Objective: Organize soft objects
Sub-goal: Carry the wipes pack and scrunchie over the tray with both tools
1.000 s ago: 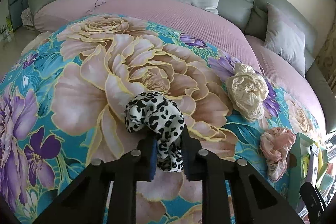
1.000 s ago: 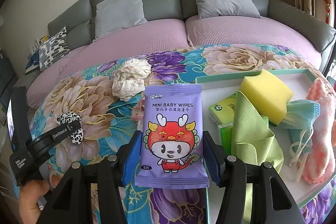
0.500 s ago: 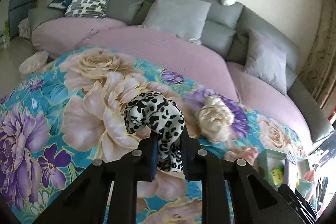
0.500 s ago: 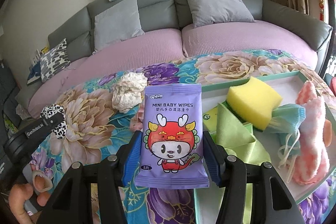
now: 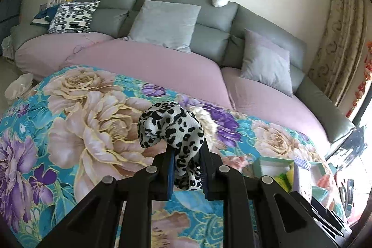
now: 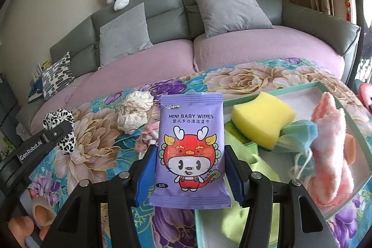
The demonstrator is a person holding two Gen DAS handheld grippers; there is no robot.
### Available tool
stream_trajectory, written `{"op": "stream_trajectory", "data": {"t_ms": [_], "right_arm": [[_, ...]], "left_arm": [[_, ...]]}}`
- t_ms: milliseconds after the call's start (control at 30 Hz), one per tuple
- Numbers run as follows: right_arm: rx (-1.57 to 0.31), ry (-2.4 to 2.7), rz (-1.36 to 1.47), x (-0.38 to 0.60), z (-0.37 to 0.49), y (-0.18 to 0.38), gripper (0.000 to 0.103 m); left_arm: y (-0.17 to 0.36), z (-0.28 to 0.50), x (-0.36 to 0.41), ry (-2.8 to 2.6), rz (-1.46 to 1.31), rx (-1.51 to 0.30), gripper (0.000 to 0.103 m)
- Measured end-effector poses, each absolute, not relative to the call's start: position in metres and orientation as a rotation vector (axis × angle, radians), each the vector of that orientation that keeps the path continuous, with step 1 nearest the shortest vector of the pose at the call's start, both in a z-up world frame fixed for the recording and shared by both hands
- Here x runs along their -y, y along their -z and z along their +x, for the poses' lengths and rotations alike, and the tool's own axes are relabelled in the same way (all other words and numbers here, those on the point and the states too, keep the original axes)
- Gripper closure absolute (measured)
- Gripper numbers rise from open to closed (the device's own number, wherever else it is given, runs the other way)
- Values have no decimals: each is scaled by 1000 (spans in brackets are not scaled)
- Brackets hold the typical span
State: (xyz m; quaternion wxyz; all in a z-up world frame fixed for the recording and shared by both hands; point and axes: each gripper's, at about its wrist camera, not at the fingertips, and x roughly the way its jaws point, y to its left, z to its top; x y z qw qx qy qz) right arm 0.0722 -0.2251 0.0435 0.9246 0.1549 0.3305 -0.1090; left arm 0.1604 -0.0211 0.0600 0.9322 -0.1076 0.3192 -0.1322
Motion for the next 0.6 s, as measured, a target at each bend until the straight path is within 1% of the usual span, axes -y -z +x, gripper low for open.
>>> {"op": "stream_trajectory", "data": {"t_ms": [300,600], "right_arm": [[-635,350,302,265,50,-57,44],[-610,470,314,309,25,-64,44]], "left_arm": [[-69,139,74,446,-166,-654,84],[-66,111,133,616,-108,-683,84]]}}
